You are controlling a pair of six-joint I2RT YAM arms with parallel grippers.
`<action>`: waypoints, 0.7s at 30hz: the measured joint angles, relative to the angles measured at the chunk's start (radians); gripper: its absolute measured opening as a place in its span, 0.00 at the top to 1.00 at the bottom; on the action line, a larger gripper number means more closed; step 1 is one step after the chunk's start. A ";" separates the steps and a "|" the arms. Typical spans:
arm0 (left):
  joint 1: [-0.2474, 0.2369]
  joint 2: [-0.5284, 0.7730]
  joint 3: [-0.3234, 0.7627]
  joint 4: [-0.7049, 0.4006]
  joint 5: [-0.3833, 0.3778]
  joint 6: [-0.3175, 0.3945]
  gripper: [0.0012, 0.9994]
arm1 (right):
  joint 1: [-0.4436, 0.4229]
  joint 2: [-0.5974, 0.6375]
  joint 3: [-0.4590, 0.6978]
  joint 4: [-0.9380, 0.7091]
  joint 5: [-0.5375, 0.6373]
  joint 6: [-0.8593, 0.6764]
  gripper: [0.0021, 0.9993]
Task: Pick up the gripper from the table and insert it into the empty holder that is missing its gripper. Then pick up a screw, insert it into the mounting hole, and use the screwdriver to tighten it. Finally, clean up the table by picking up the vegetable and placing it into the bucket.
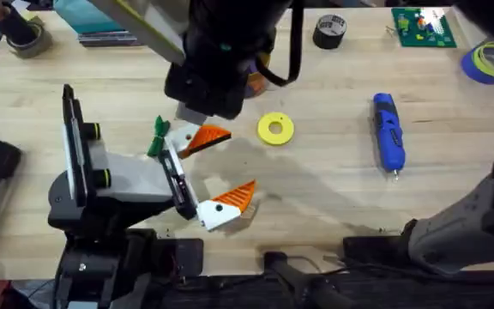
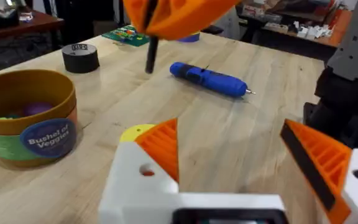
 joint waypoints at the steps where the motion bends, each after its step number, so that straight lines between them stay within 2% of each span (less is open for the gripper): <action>1: 0.000 0.000 0.000 0.000 0.000 0.000 0.01 | 0.000 0.000 0.000 -0.004 0.000 0.000 1.00; 21: 0.000 0.000 0.000 0.000 0.000 0.000 0.01 | 0.019 0.004 0.000 -0.012 0.000 0.000 1.00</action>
